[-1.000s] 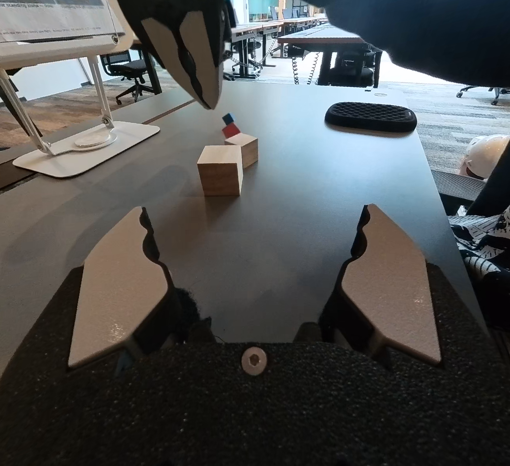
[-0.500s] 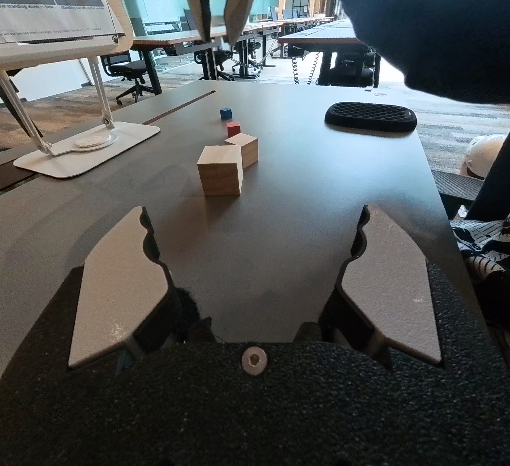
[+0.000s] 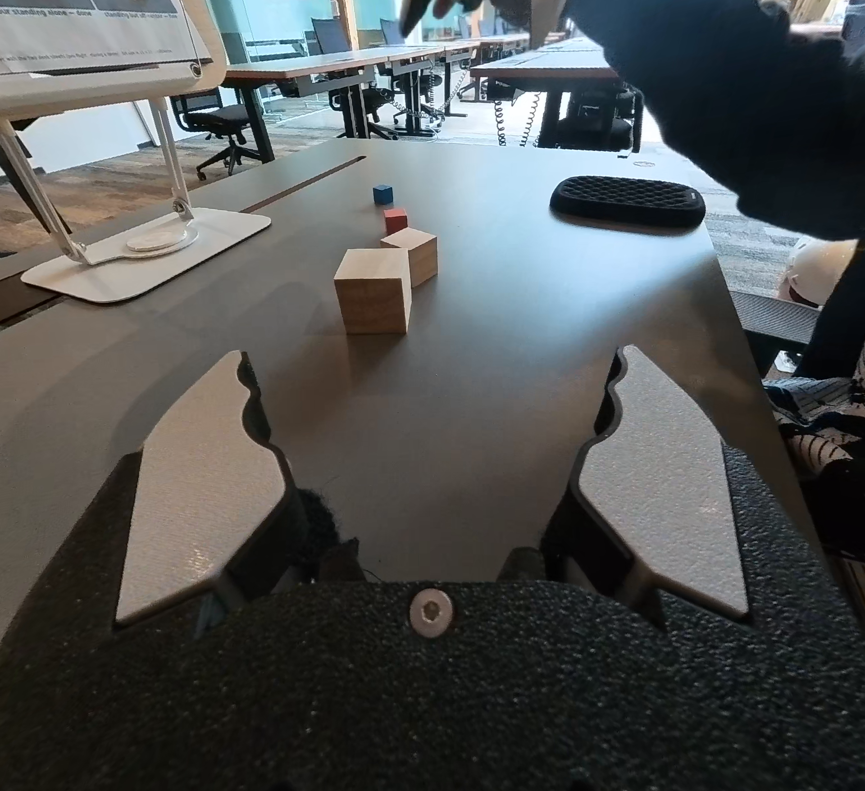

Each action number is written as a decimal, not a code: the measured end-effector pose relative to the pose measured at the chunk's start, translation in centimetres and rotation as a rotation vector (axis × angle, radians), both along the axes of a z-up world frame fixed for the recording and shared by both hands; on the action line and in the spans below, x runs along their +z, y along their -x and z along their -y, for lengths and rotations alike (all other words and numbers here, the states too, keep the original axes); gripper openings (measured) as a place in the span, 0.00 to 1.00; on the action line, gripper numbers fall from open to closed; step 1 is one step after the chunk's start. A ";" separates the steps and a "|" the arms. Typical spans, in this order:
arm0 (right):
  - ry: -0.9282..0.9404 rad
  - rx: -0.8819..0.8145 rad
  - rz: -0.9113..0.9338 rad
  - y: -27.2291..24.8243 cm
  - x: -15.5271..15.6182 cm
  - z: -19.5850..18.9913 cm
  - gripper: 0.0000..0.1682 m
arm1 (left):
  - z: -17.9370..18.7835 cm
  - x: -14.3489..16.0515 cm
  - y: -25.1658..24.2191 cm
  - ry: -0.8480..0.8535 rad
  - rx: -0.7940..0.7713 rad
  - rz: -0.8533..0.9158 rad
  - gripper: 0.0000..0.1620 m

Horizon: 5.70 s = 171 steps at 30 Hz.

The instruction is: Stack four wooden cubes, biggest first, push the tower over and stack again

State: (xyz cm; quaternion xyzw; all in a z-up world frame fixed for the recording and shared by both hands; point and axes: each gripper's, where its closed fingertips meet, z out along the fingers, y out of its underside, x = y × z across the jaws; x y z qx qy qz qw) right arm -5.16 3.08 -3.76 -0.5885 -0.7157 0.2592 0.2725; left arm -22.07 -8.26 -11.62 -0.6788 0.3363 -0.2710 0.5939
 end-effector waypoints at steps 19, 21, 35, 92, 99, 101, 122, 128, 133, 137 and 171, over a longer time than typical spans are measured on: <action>-0.140 -0.389 -0.636 -16.6 -2.4 -0.8 0.87 | -0.1 -0.1 -0.2 -0.006 0.000 -0.009 0.84; -0.167 -0.460 -0.687 -18.1 -2.4 -1.3 0.87 | -0.1 -0.1 -0.2 -0.005 0.002 -0.008 0.84; -0.078 -0.499 -0.864 -19.8 -5.3 -0.1 0.83 | -0.1 -0.1 -0.3 -0.012 0.010 -0.014 0.83; -0.121 -0.442 -0.813 -19.0 -6.0 0.9 0.73 | -13.4 -7.0 -8.2 0.495 -0.081 -1.048 0.39; -0.120 -0.440 -0.814 -19.0 -6.0 0.9 0.72 | -14.2 0.1 -12.2 0.357 -0.145 -0.981 0.39; -0.120 -0.439 -0.813 -19.0 -6.0 0.9 0.72 | -14.3 1.7 -14.7 0.321 -0.194 -0.960 0.39; -0.112 -0.433 -0.808 -18.9 -6.1 0.9 0.72 | -14.8 -6.8 -29.4 0.222 -0.706 -1.139 0.39; -0.108 -0.430 -0.808 -18.9 -6.1 0.9 0.71 | -15.2 -7.6 -29.5 0.181 -0.767 -1.163 0.39; -0.107 -0.428 -0.808 -18.9 -6.1 0.9 0.71 | -15.6 -8.2 -29.4 0.158 -0.754 -1.197 0.39; -0.108 -0.427 -0.808 -18.9 -6.1 1.0 0.71 | -15.6 -8.4 -29.5 0.161 -0.751 -1.178 0.39; -0.081 -0.449 -0.795 -19.0 -6.3 0.6 0.70 | -15.6 -7.4 -15.0 0.279 -0.609 -1.274 0.27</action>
